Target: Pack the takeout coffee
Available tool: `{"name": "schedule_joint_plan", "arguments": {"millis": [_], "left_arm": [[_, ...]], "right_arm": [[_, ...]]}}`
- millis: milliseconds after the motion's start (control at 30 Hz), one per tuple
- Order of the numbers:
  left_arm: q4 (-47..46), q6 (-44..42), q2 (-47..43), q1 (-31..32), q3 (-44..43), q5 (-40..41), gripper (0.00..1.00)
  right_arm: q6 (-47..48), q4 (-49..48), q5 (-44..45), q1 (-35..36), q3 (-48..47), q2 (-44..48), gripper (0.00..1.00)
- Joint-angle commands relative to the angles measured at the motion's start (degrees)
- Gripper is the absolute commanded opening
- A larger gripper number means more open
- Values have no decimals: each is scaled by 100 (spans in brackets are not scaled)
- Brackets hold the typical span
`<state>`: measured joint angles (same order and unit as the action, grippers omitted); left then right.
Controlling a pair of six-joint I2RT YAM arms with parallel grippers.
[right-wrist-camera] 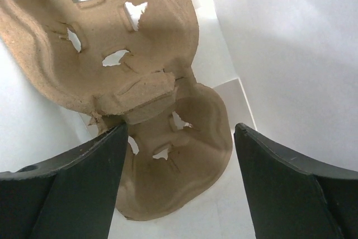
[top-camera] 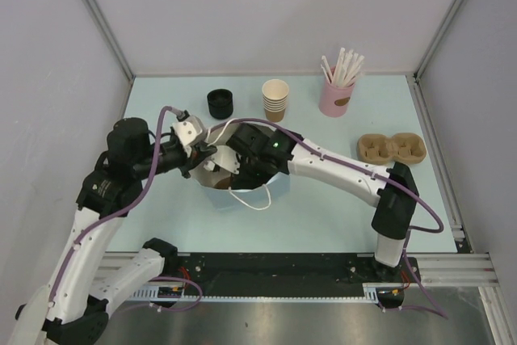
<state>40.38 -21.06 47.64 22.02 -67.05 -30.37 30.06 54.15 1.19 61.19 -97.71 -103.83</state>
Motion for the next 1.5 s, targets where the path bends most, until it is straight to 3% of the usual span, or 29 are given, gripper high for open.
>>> {"name": "schedule_joint_plan", "arguments": {"millis": [0, 233, 367, 567, 800, 1033, 1133, 1333, 1467], "left_arm": [[725, -346, 237, -251, -239, 296, 1], [805, -399, 176, -251, -169, -21, 7], [813, -460, 123, -251, -81, -118, 37], [875, -469, 149, -251, -133, -241, 55], [840, -399, -9, -251, -177, -84, 63], [1007, -390, -97, -268, -880, 286, 71], [1200, -408, -53, -295, -1179, -46, 90], [1332, -329, 9, -391, -1381, -637, 92], [1000, -109, -61, -523, -1320, -252, 92]], "right_arm": [[465, 218, -587, 376, -783, 364, 83], [106, 280, -154, 446, -1154, -216, 87], [-158, 104, 48, 420, -1039, -348, 88], [-466, 113, -469, 297, -1162, -568, 91], [-449, 175, -637, 227, -979, -638, 93], [-493, -194, -471, 25, -513, -410, 92], [-501, -212, -418, 25, -390, -427, 92], [-545, -247, -487, 7, -363, -472, 92], [-476, -186, -708, -19, -371, -427, 92]]}}
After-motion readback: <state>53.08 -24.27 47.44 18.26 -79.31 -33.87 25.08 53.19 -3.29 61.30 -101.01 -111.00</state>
